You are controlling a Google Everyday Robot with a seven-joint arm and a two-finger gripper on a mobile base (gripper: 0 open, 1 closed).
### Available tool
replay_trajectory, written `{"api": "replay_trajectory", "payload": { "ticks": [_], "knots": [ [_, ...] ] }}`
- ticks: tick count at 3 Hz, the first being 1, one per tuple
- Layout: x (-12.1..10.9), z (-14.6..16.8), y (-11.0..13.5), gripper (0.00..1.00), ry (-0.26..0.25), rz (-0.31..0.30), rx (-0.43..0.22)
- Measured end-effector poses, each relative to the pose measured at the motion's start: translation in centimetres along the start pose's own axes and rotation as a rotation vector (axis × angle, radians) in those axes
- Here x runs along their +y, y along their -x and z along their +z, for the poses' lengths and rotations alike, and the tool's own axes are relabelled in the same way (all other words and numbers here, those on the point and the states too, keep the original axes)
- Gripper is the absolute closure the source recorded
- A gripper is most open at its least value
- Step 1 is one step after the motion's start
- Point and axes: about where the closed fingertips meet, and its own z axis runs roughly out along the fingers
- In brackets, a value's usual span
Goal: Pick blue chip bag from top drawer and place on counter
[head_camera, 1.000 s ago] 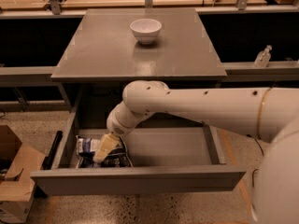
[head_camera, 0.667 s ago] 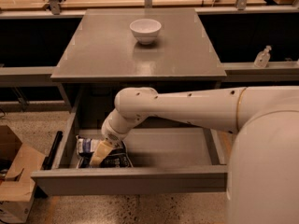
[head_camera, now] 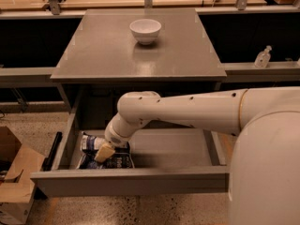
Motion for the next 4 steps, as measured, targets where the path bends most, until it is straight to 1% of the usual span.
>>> {"api": "replay_trajectory", "payload": {
  "ticks": [1,2,3,4],
  "knots": [
    [-0.2,-3.8,0.5,0.87,-0.068,-0.006,-0.045],
    [-0.5,-9.0,1.7,1.00,-0.119,-0.013,-0.118],
    [-1.3,-16.3,2.7,1.00,-0.157,-0.026,-0.196],
    [-2.7,-24.6,3.6,1.00,-0.218,-0.073,-0.244]
  ]
}}
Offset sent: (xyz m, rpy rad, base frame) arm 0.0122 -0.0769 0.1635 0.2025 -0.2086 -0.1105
